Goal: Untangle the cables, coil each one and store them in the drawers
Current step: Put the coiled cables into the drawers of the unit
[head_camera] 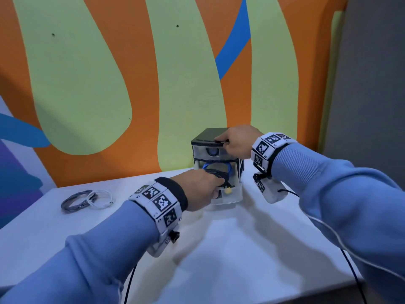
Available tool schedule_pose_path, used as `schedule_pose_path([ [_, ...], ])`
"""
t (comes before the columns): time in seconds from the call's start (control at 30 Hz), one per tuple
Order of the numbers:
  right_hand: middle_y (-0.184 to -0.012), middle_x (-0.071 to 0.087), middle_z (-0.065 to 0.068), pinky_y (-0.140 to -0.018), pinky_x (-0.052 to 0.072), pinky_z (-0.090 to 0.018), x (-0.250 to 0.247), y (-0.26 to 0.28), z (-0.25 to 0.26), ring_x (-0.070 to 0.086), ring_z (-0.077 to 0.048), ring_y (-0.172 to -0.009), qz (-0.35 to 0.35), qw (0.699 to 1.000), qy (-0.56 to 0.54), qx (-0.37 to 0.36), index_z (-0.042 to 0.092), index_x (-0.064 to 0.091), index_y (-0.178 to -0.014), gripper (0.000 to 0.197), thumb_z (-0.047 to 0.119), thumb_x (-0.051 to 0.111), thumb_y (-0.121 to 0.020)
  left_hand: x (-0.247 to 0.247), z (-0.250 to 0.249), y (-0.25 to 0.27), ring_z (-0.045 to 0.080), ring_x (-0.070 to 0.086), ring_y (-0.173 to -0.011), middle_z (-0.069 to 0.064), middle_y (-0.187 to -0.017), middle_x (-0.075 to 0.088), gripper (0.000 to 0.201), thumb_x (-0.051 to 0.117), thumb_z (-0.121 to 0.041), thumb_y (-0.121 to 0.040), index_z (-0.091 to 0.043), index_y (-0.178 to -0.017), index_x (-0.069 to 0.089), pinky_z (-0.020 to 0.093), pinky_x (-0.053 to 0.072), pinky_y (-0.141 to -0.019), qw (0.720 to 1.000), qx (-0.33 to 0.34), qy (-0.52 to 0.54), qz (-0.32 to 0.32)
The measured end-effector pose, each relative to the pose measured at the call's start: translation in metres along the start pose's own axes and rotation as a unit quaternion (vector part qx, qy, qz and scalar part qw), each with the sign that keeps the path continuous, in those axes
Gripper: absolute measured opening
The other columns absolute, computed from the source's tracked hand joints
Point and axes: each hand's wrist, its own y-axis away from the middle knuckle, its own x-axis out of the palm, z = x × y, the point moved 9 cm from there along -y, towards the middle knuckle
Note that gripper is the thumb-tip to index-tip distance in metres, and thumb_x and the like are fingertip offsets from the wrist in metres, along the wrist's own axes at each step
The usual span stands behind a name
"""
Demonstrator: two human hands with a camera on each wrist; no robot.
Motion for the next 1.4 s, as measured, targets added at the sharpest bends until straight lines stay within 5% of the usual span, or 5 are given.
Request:
schedule_pose_path([
  [0.3,-0.131,0.072,0.001,-0.073,0.043,-0.029,0.002,-0.005,-0.009,0.060,-0.026,-0.094,-0.004,1.000,-0.008,-0.028,0.038,0.060,-0.145,0.046,0.019,0.043,-0.107,0.002,0.045,0.011,0.021,0.057,-0.133,-0.009,-0.149,0.059,0.055,0.053,-0.009,-0.106,-0.037,-0.153,0.054,0.036,0.047,-0.107,0.995,-0.015,0.091,0.026],
  [0.53,-0.071,0.057,0.024,-0.062,0.047,-0.028,-0.008,0.002,0.006,0.058,-0.015,-0.072,-0.019,0.999,0.004,-0.049,0.039,0.063,-0.141,0.041,0.023,0.052,-0.105,-0.002,0.040,-0.001,0.022,0.064,-0.111,-0.001,-0.130,0.069,0.056,0.045,0.002,-0.104,-0.031,-0.147,0.061,0.027,0.044,-0.082,0.992,-0.012,0.122,-0.029],
  [0.83,-0.087,0.070,0.013,-0.056,0.038,-0.025,-0.005,-0.003,-0.003,0.060,-0.018,-0.077,-0.041,0.999,0.001,-0.036,0.044,0.063,-0.140,0.041,0.028,0.058,-0.103,-0.015,0.034,-0.013,0.030,0.057,-0.121,0.003,-0.133,0.063,0.042,0.064,-0.006,-0.095,-0.021,-0.135,0.068,0.042,0.052,-0.090,0.984,-0.027,0.033,-0.172],
  [1.03,-0.108,0.077,0.006,-0.057,0.036,-0.023,-0.004,-0.006,-0.005,0.057,-0.019,-0.081,-0.054,0.997,0.005,-0.049,0.042,0.063,-0.141,0.041,0.029,0.059,-0.102,0.006,0.033,-0.035,0.029,0.048,-0.094,0.013,-0.114,0.060,0.016,0.044,-0.015,-0.108,-0.011,-0.111,0.058,0.036,0.041,-0.079,0.997,-0.066,-0.011,-0.045],
  [1.4,-0.066,0.056,0.020,-0.051,0.034,-0.026,-0.004,-0.007,-0.006,0.052,-0.006,-0.061,-0.052,0.997,0.005,-0.052,0.041,0.065,-0.139,0.038,0.028,0.057,-0.104,-0.014,0.026,-0.032,0.033,0.053,-0.069,0.005,-0.094,0.065,0.023,0.052,-0.010,-0.102,-0.024,-0.119,0.051,0.035,0.036,-0.056,0.976,-0.057,-0.115,-0.173],
])
